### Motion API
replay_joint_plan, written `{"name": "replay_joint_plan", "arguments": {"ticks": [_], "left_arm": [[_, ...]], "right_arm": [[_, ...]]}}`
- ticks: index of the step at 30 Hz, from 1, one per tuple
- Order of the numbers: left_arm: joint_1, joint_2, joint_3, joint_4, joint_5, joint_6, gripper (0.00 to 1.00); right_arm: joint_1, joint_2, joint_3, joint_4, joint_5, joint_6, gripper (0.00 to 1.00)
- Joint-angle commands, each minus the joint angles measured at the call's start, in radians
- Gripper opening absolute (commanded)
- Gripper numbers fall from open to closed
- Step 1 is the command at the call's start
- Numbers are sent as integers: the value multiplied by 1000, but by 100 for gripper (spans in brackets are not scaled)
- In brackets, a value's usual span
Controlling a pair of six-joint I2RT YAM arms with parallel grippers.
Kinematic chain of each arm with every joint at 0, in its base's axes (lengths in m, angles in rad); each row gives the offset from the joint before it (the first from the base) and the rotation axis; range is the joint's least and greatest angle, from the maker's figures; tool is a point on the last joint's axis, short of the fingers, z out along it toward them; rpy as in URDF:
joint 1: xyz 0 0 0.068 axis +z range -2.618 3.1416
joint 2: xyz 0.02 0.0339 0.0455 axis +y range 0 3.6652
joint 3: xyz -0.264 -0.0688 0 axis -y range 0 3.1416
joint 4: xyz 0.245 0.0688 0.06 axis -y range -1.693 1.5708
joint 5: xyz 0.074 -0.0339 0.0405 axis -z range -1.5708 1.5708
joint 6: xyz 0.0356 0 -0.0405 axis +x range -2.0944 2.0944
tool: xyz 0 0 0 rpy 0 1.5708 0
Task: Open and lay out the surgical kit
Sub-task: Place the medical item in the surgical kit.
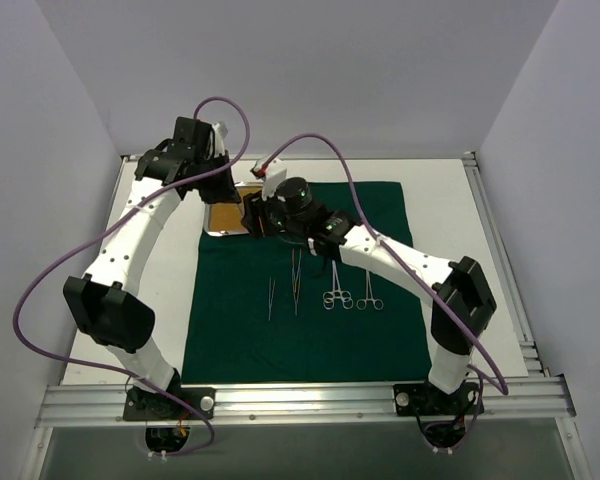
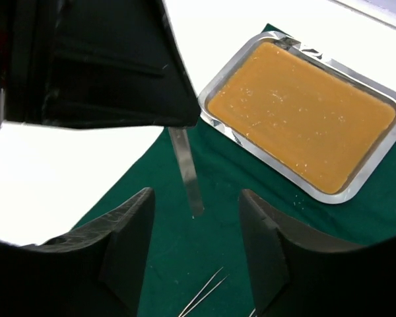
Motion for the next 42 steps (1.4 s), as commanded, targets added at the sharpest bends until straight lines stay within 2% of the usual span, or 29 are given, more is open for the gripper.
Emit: {"name": "replay_joint_plan", "arguments": {"ticks": [1,3,9,10,20,22,28,29,30,31,36,37,39,40,42], "left_arm": [[8,-7,57,-23,-45,-106,2],[15,5,65,-36,-61,-130,2],[21,22,71,-51,-58,-193,2],[21,22,65,-51,-53,-201,2],[27,12,36,-57,-13,-224,2],[27,12,33,-57,-13,-224,2],[27,22,19,-53,1,-236,2],[27,24,21,-50,7,-238,2],[27,24,21,-50,10,-236,2],[27,24,21,-48,13,-235,2],[35,16,-4,-7,66,-196,2],[38,18,-7,1,68,-168,5],[45,19,-15,7,65,-147,20],[53,19,-18,10,74,-134,39],[61,13,-22,13,83,-117,55]], "right_arm": [[77,-25,-13,104,138,-28,50],[105,-20,-27,107,239,-47,52],[151,47,26,92,381,-47,52],[154,76,45,58,437,-43,49],[177,149,92,55,560,-85,34],[186,156,97,61,580,-95,28],[223,224,187,21,663,-164,23],[227,230,203,15,671,-167,20],[229,238,204,7,677,-167,5],[230,239,206,7,679,-167,0],[218,218,181,19,647,-135,0],[212,210,175,19,631,-125,0],[185,198,157,21,568,-81,0],[174,184,133,24,541,-66,0],[143,154,100,50,463,-23,0]]}}
